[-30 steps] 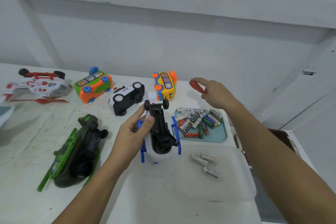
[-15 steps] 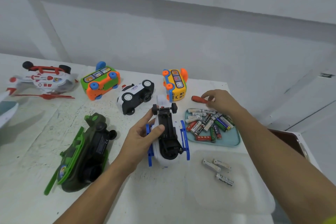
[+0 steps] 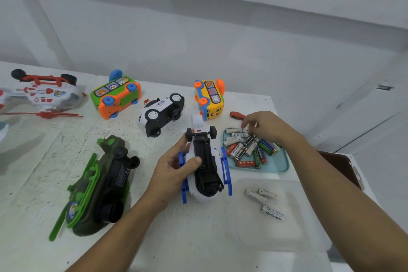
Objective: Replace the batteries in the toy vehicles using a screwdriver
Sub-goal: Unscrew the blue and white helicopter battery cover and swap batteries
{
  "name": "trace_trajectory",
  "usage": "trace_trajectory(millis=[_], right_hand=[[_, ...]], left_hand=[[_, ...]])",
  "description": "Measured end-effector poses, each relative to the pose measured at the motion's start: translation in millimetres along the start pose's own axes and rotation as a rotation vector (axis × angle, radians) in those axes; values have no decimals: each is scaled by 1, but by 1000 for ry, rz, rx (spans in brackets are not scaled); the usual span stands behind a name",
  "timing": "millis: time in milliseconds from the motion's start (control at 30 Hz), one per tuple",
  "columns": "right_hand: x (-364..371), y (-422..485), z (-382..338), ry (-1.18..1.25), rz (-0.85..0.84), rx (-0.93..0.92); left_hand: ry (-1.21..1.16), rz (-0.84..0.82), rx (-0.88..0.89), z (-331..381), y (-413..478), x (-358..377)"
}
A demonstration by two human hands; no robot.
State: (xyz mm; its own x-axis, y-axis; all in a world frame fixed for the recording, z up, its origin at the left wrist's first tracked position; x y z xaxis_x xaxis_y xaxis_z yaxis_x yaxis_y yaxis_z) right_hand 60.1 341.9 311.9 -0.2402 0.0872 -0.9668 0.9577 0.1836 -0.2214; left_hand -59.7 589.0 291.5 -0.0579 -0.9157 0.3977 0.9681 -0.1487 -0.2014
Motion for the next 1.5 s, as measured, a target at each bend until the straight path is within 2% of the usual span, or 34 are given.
trace_trajectory(millis=[200,300,367,467,533,700,867,1033,1167,1333,1500], right_hand=[[2,3,1,5,-44,40],[1,0,4,61,4,56],[-6,-7,4,276,80,96],[-17,-23,-5,924,160,177],[-24,-35,-20,1235,158,185],[-30,-64,-61,1548,167,151],[-17,-85,-92,1533,125,133],[-22,-100,-90,1383,257,254],[-24,-107,-94,1307,256,288],[-19,-109,-103,1289,231,279],[-21,-110,-113,1220,175,196]], left_hand=[[26,-36,6,4,-5,3],[25,-28,6,5,-4,1],[31,-35,5,6,-4,2],[34,-45,18,7,-5,4],[26,-52,17,6,-5,5],[36,-62,21,5,-5,4],[46,-65,13,6,-6,4],[48,-62,4,3,-5,1],[76,-63,-10,2,-3,1],[95,-71,-8,4,-3,3],[81,-75,-15,3,-3,2]])
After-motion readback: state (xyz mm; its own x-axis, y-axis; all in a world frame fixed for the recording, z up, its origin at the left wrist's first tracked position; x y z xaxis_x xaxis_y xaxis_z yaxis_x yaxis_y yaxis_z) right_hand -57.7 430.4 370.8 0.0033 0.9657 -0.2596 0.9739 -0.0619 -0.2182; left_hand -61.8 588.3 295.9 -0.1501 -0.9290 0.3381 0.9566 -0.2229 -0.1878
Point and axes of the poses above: each hand's wrist, its own y-axis towards the middle knuckle, its own x-axis out of the palm, z = x × y, the point moved 6 cm from there along y, towards the middle knuckle, and after that the axes turned 12 degrees about -y, right-handed, at the moved point
